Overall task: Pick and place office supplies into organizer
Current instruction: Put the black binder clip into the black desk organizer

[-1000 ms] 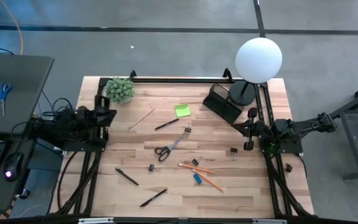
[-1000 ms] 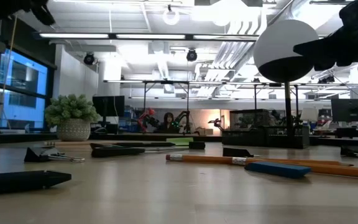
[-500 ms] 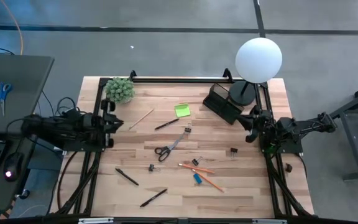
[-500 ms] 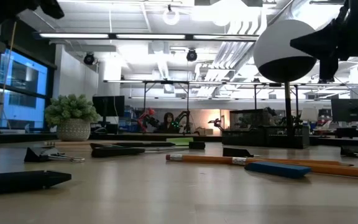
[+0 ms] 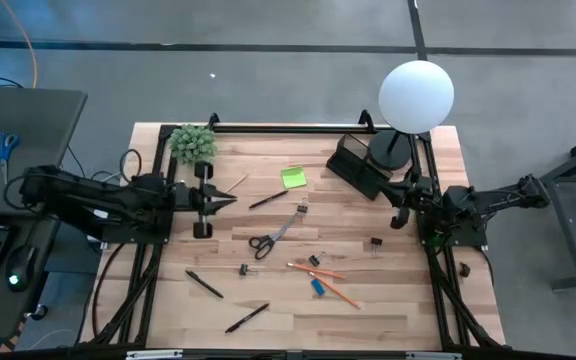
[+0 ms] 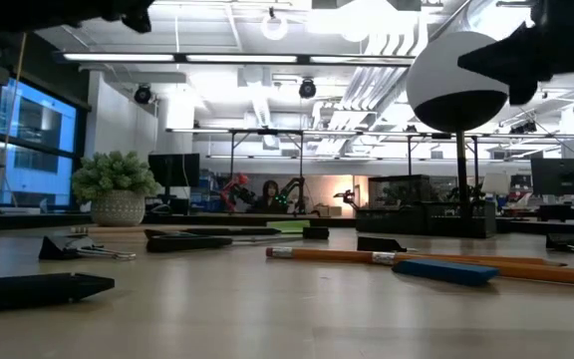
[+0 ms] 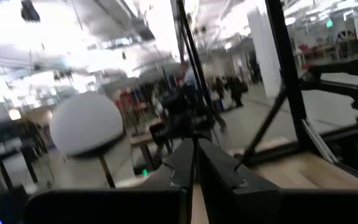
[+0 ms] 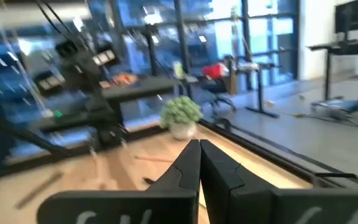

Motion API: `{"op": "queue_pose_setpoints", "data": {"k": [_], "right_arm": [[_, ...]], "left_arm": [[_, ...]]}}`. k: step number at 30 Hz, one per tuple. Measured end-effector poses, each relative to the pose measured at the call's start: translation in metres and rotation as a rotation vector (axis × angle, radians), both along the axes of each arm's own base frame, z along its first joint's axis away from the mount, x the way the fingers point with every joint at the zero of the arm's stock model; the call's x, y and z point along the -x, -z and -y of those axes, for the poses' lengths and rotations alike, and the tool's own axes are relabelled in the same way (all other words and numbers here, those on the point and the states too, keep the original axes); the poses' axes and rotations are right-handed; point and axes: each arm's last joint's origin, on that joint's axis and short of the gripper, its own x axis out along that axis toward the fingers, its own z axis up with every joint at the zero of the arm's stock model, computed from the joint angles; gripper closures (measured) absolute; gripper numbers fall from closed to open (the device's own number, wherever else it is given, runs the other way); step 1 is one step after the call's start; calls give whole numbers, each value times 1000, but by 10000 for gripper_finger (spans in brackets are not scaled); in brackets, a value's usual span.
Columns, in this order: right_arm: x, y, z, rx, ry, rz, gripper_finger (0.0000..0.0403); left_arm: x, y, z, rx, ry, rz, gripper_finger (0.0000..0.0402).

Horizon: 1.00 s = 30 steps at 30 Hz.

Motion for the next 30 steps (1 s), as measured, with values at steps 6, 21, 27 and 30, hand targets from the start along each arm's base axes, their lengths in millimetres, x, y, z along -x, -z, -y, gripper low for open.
{"op": "queue_pose_setpoints", "data": {"k": [6, 21, 27, 30], "right_arm": [[-32, -48, -6, 78, 76, -208, 402], [-114, -95, -35, -310, 184, -873, 293], [-118, -71, -57, -581, 192, -1076, 238], [-113, -62, -62, -657, 238, -1150, 226]], "left_arm": [[-13, 3, -2, -59, 210, 48, 389], [-32, 9, -21, 167, 357, 6, 389], [-43, 7, -11, 228, 273, 8, 389], [-49, 3, -14, 234, 144, -3, 389]]}}
